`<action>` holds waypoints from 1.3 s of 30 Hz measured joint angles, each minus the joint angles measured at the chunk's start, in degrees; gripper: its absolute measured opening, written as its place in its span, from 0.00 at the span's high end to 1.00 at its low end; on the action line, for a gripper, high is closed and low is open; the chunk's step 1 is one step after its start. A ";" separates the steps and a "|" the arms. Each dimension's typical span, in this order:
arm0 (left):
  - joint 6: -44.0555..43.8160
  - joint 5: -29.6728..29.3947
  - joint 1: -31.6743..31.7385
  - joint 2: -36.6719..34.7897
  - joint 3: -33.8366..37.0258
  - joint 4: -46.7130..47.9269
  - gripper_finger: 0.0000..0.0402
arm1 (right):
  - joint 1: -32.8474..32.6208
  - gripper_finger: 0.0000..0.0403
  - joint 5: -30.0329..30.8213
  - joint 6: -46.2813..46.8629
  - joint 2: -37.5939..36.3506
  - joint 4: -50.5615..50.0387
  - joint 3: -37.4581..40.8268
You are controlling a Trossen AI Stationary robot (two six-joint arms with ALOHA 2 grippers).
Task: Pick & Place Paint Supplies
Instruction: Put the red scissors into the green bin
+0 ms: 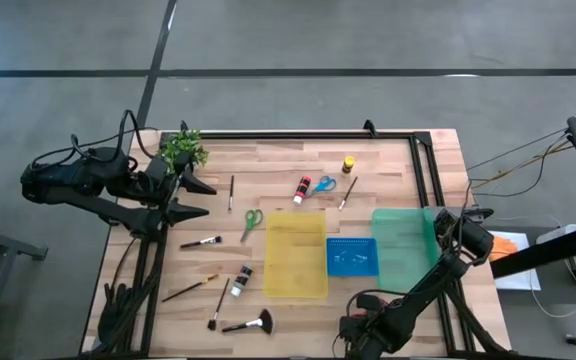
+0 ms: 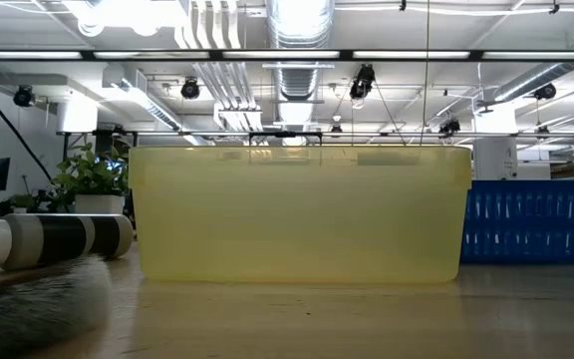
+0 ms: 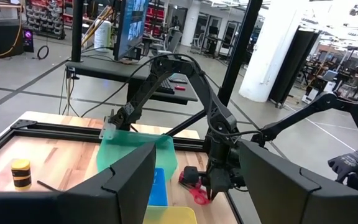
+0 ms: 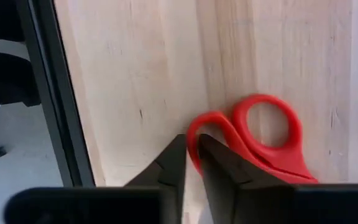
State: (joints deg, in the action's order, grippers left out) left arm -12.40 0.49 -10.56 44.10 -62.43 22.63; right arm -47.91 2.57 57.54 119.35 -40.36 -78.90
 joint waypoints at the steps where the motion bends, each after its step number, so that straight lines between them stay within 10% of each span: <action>1: -0.02 0.00 0.01 0.00 0.00 -0.04 0.39 | -0.03 0.94 0.24 -0.41 -0.01 0.49 0.06; 26: -1.07 0.02 0.01 0.00 0.00 -0.11 0.39 | -0.08 0.97 1.56 -3.84 -0.38 1.09 1.25; 39: -1.95 0.00 0.03 0.00 0.00 -0.60 0.39 | -1.57 0.98 5.59 13.06 -0.77 0.48 1.19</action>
State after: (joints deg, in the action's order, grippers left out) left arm -14.36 0.49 -10.52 44.10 -62.43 22.03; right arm -49.48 8.16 70.60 118.58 -39.89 -77.71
